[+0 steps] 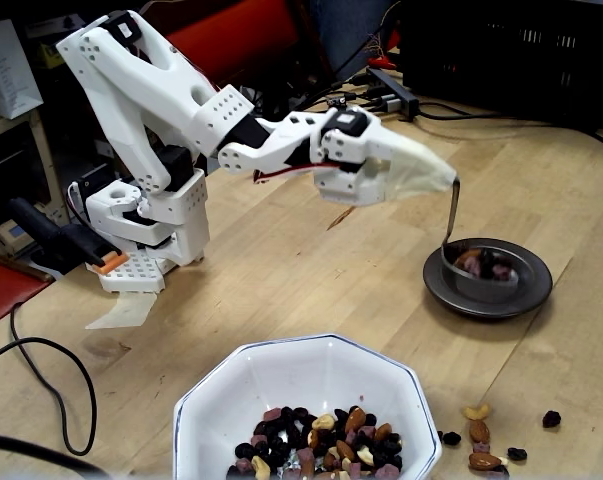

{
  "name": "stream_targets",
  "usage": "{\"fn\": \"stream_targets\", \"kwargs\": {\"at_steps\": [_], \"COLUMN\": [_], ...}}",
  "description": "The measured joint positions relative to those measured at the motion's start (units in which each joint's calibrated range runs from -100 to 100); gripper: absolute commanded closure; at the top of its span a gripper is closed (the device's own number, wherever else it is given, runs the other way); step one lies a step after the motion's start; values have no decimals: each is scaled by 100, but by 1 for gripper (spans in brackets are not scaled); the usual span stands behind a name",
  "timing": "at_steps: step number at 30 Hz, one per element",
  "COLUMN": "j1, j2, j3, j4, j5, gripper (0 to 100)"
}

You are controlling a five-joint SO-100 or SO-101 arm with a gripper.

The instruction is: Use spoon to transfer food from the white bowl to brown plate

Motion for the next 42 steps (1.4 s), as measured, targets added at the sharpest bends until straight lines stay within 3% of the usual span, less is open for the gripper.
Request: {"fn": "stream_targets", "kwargs": {"at_steps": [16, 42], "j1": [-365, -1124], "j2": [-833, -833], "j3": [0, 0], "j4": [1004, 1309], "j5": [0, 0], "gripper": [96, 96]}}
